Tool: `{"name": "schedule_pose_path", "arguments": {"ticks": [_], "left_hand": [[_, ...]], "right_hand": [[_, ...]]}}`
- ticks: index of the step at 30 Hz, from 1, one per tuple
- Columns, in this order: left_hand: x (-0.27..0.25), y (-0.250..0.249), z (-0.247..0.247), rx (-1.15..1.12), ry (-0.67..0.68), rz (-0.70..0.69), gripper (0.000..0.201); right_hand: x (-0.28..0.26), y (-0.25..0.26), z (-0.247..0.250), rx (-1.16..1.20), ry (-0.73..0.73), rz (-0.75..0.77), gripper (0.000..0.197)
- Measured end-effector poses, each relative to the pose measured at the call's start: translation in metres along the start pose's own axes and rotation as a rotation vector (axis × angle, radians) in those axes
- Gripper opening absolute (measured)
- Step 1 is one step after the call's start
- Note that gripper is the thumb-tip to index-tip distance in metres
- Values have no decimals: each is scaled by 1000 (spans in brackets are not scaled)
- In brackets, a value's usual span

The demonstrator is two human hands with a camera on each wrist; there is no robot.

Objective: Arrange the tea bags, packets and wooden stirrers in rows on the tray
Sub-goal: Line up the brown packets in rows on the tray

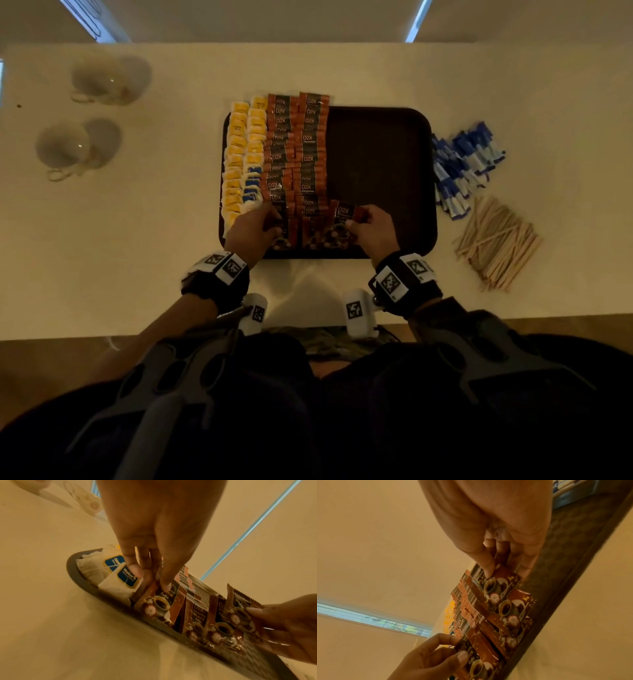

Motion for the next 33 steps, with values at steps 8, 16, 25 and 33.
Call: {"name": "schedule_pose_path", "arguments": {"ticks": [8, 16, 25, 33], "left_hand": [[-1, -12, 0, 186, -126, -89, 45], [13, -32, -16, -147, 151, -192, 22], [15, -37, -25, -54, 69, -238, 21], [7, -30, -6, -355, 152, -170, 34]], "right_hand": [[2, 3, -12, 34, 16, -29, 20], [1, 6, -14, 23, 108, -23, 29], [4, -2, 3, -1, 88, 59, 18], [-3, 14, -6, -33, 236, 167, 29]]}}
Point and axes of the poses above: each hand's wrist, its own x-axis towards the middle knuckle, its own z-axis out of the back of the hand, y = z × x, the point moved 1 cm from there along x, towards the middle knuckle, and after that the axes turned 15 degrees about -y, right-handed, at the moved point
